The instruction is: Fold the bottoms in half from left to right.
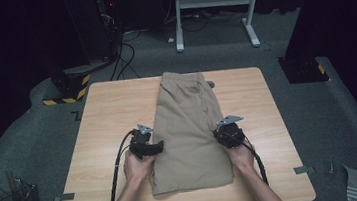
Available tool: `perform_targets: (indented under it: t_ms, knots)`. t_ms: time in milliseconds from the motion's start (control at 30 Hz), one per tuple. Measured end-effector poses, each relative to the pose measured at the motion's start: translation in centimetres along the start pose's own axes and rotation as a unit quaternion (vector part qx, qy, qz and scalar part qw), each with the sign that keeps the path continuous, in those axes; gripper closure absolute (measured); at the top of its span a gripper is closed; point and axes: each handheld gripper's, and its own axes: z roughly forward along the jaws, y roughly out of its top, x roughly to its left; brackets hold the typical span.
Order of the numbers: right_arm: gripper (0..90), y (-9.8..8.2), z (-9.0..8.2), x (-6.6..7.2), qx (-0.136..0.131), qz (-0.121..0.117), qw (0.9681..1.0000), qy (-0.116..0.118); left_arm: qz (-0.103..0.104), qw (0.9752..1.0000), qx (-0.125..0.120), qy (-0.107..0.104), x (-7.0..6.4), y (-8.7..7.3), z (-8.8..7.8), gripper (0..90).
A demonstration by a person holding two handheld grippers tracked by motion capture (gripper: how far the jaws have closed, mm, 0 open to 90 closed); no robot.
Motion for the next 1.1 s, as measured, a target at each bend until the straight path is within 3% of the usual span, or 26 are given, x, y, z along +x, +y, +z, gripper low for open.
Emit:
perform_targets:
  t_ms: [67,267,467,533,667,800,933,1033,1100]
  knots:
    - [90.0,-0.2,-0.1,0.0,0.002,-0.002,1.0000,0.003,0.011,0.9999,0.004,0.000,-0.1,-0.4,-0.2,30.4]
    - [90.0,-1.2,-1.4,-0.2,-0.001,-0.012,0.9999,-0.003,0.006,0.9999,0.009,-0.005,-0.2,-1.7,-1.5,31.4]
    - [89.5,-2.8,-3.3,0.1,-0.001,-0.016,0.9998,0.008,0.020,0.9993,0.024,-0.020,-1.6,-3.7,-3.6,31.8]
    - [81.6,-2.9,-3.6,0.3,-0.009,-0.018,0.9998,0.007,0.023,0.9994,0.020,-0.019,-1.5,-3.4,-3.7,30.2]
    - [73.4,-1.6,-3.8,0.3,-0.039,-0.004,0.9991,0.014,0.006,0.9998,-0.006,-0.020,-0.9,-1.8,-2.9,28.1]
    - [71.2,-0.4,-2.2,0.5,-0.033,0.005,0.9993,0.017,-0.006,0.9997,-0.021,-0.014,-0.4,-0.1,-1.3,28.2]
    - [87.0,-0.1,-0.6,0.6,-0.015,0.002,0.9997,0.020,-0.007,0.9998,-0.011,-0.012,-0.2,0.1,-0.3,30.9]
    - [89.9,-0.5,-0.6,0.5,-0.011,-0.006,0.9998,0.012,-0.011,0.9999,0.007,0.002,-0.3,-0.3,-0.2,30.8]
    - [90.0,-0.9,-1.2,0.2,-0.013,-0.007,0.9999,0.005,0.005,0.9999,0.013,0.007,-0.7,-0.5,-0.5,31.9]
